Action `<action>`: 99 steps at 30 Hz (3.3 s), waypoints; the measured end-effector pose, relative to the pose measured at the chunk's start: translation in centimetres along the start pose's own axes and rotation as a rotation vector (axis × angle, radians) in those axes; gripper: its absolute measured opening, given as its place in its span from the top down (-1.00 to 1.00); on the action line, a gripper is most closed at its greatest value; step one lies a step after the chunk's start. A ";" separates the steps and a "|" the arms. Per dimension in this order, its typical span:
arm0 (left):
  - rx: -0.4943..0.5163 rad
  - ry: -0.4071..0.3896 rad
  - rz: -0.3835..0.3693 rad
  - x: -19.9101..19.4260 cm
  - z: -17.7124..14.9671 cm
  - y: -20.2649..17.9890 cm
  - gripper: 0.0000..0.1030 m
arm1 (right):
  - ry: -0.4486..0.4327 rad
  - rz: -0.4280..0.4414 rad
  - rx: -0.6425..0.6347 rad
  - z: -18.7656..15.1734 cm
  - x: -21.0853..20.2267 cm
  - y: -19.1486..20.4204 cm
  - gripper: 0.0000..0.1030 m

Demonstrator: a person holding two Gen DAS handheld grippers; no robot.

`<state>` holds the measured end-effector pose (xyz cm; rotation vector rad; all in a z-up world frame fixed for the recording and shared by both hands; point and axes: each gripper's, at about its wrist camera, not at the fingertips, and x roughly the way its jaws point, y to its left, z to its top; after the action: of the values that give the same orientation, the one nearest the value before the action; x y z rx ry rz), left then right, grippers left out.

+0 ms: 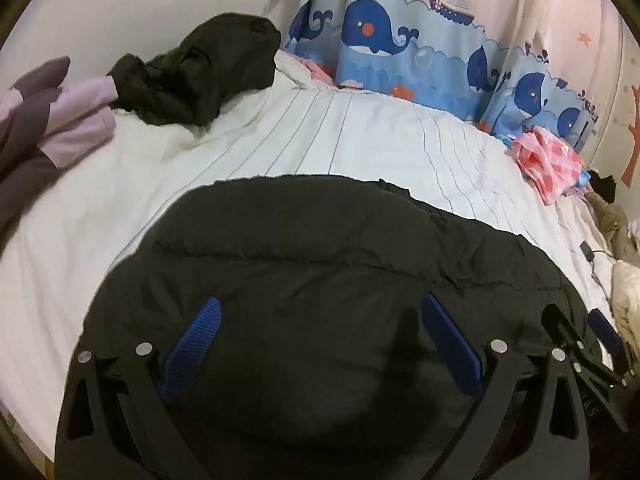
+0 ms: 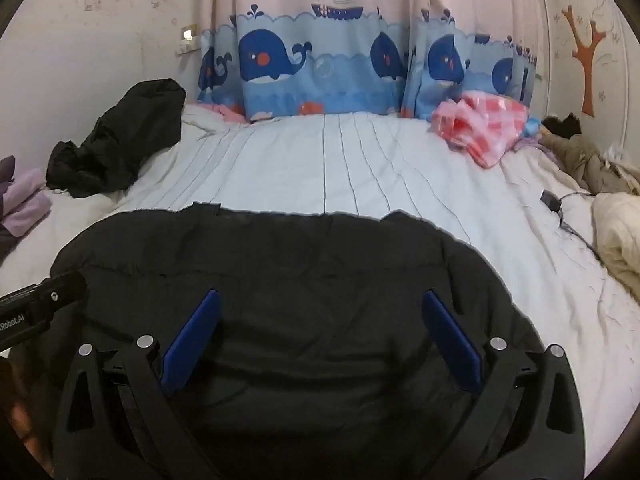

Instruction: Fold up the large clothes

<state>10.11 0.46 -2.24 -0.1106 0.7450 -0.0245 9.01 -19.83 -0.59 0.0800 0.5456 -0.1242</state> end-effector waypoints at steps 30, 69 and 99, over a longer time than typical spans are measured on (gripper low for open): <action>0.094 -0.065 0.032 -1.3 -1.4 -1.1 -0.86 | -0.012 0.063 -0.047 -0.5 -1.2 1.8 -0.88; 0.105 -0.057 0.032 -1.4 -1.9 -1.8 -0.86 | -0.013 0.067 -0.028 -0.3 -1.8 2.1 -0.88; 0.115 -0.047 0.034 -1.2 -2.0 -2.1 -0.86 | 0.001 0.050 -0.033 -0.7 -1.6 1.5 -0.88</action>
<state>7.88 -1.70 -2.66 0.0114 0.6971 -0.0326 7.49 -18.08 -0.31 0.0616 0.5457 -0.0661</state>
